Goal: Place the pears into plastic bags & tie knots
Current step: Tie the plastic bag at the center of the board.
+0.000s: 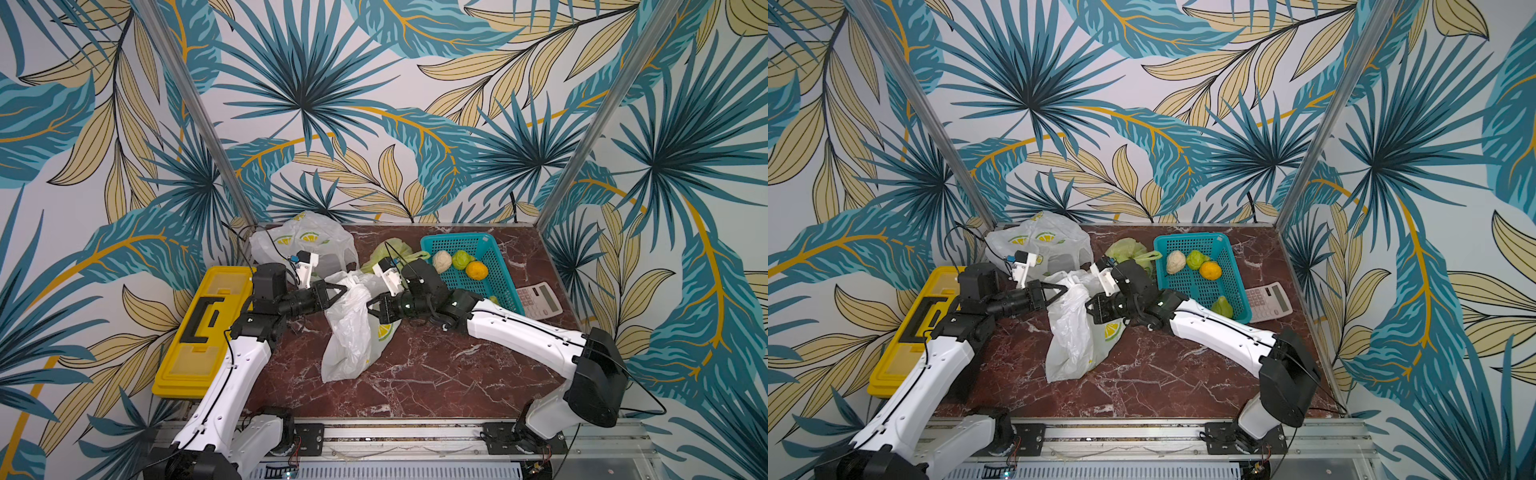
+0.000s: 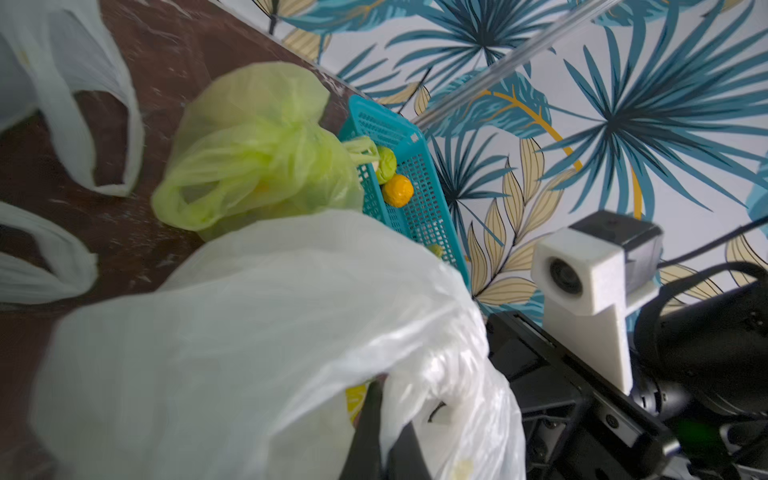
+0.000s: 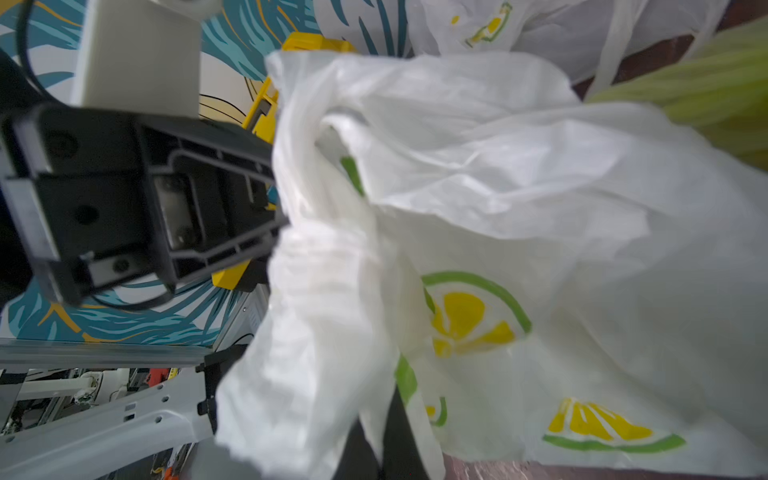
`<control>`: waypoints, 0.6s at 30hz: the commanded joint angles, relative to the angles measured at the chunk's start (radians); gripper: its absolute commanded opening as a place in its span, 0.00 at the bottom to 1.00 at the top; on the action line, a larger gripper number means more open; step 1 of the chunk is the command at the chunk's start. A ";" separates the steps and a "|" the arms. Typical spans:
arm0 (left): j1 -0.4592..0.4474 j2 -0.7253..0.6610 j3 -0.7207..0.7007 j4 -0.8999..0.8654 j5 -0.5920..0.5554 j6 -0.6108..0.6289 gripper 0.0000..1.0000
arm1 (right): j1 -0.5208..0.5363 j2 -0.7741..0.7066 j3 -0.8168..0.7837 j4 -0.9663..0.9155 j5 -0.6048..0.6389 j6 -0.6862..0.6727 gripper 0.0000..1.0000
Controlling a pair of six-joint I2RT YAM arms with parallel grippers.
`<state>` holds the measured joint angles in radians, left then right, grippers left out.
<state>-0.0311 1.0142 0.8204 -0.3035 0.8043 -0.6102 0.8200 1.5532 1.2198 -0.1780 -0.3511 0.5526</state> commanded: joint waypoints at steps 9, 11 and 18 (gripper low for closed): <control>0.023 -0.003 0.041 0.023 0.004 0.015 0.00 | -0.069 -0.009 -0.007 -0.090 -0.083 0.007 0.00; 0.024 -0.033 0.047 0.016 -0.020 0.026 0.00 | -0.075 -0.019 -0.023 -0.117 -0.014 0.023 0.00; 0.116 -0.133 0.022 -0.159 -0.103 0.139 0.00 | -0.131 -0.002 -0.168 -0.161 0.173 0.083 0.00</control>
<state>0.0185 0.9115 0.8391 -0.4175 0.7715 -0.5388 0.7197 1.5429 1.1191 -0.2291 -0.3260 0.6071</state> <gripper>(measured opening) 0.045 0.047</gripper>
